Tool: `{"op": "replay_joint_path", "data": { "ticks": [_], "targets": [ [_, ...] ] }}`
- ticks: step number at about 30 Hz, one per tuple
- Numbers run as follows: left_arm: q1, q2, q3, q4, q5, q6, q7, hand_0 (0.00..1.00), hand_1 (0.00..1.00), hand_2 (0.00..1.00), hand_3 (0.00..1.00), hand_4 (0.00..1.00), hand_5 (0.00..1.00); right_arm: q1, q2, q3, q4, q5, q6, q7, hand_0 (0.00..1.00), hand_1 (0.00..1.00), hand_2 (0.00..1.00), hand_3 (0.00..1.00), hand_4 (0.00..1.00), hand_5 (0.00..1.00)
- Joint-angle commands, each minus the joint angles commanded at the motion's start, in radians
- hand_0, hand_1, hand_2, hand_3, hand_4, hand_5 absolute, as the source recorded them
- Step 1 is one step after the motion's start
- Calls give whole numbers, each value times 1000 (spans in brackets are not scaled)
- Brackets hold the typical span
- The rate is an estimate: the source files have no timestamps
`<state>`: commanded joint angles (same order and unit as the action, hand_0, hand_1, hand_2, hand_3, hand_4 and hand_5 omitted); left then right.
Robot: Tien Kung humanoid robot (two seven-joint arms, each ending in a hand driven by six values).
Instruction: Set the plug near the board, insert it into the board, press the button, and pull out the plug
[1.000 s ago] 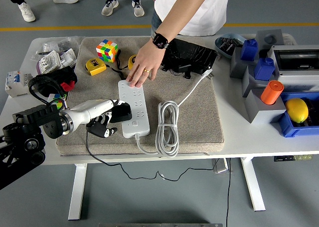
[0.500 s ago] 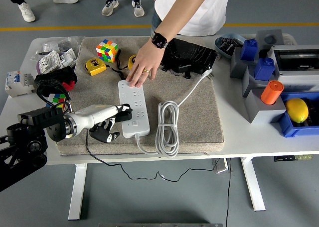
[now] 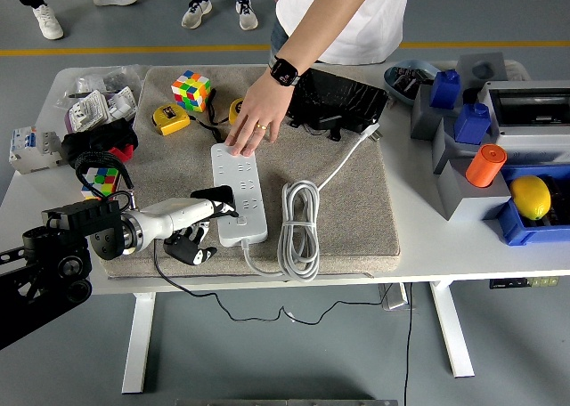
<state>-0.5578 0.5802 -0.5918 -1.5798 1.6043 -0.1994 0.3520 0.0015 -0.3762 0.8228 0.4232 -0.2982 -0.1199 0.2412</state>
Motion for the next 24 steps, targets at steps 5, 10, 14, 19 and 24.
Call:
{"op": "replay_joint_path", "data": {
  "ticks": [5,10,14,19,24],
  "targets": [
    [-5,-1,7,-4,-6,-4,5,31,116,181,898,595,2,-2,-1,-2,0,1,0,0,705,708,704,597,998,593],
    [-13,-17,25,16,-3,-5,7,31,116,181,897,595,2,-1,0,1,1,0,0,1,705,708,704,598,998,593],
    [-22,-26,36,25,-4,0,4,31,115,181,896,595,2,0,0,1,1,1,0,1,705,708,704,597,998,590],
    [-35,-41,52,52,3,2,4,31,114,181,896,595,2,-1,1,6,0,1,-1,1,705,708,704,598,998,590],
    [-42,-51,62,71,4,5,5,30,113,181,895,593,2,-2,1,7,0,1,0,1,705,708,704,598,998,588]
  ]
}}
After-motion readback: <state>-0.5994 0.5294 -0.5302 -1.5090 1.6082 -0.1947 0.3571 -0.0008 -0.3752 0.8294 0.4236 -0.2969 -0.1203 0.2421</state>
